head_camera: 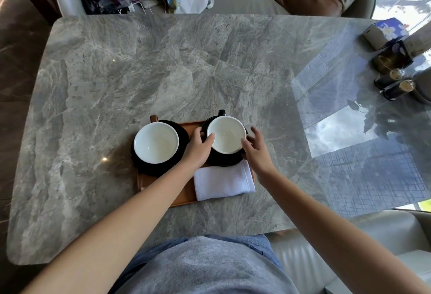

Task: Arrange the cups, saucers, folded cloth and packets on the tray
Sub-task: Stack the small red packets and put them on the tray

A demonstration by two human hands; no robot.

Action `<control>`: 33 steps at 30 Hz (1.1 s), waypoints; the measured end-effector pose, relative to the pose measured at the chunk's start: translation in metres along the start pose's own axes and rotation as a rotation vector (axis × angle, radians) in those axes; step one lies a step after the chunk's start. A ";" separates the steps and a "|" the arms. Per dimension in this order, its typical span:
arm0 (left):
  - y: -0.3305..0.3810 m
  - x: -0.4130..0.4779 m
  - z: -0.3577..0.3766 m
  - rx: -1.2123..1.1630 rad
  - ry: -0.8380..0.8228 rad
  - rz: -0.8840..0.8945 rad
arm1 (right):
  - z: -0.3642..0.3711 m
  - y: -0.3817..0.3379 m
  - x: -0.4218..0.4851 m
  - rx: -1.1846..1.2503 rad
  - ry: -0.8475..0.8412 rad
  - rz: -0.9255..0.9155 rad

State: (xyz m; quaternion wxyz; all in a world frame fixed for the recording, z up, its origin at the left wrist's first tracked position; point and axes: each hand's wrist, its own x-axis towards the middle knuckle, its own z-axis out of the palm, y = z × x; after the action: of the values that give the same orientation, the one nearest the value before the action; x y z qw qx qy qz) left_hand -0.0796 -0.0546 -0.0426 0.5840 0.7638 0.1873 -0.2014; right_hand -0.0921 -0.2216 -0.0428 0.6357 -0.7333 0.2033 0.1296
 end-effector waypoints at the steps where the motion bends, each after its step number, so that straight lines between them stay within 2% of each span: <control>1: -0.003 -0.010 -0.002 0.006 0.066 0.067 | -0.006 0.004 -0.005 -0.047 0.059 -0.061; 3: -0.015 -0.034 -0.007 0.078 0.163 0.274 | -0.021 0.017 -0.020 -0.230 0.137 -0.194; 4: -0.025 -0.045 -0.009 0.158 0.151 0.365 | -0.028 0.026 -0.028 -0.339 0.132 -0.230; 8: -0.052 -0.067 -0.020 0.657 -0.140 0.595 | -0.034 0.055 -0.048 -0.602 -0.010 -0.215; 11: -0.057 -0.071 -0.021 1.025 -0.215 0.807 | -0.029 0.056 -0.050 -0.640 -0.022 -0.207; 18: -0.054 -0.071 -0.024 1.126 -0.218 0.803 | -0.024 0.048 -0.051 -0.709 -0.028 -0.194; 25: -0.060 -0.075 -0.033 1.143 -0.163 0.827 | -0.014 0.049 -0.054 -0.730 -0.061 -0.209; 33: -0.068 -0.077 -0.045 1.137 -0.175 0.789 | -0.002 0.050 -0.056 -0.728 -0.090 -0.214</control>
State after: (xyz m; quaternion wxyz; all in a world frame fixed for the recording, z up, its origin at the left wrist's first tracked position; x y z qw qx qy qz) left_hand -0.1762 0.0014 -0.0468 0.1362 0.9429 -0.2864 -0.1016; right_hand -0.1649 -0.2217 -0.0618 0.3518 -0.9218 0.0381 0.1583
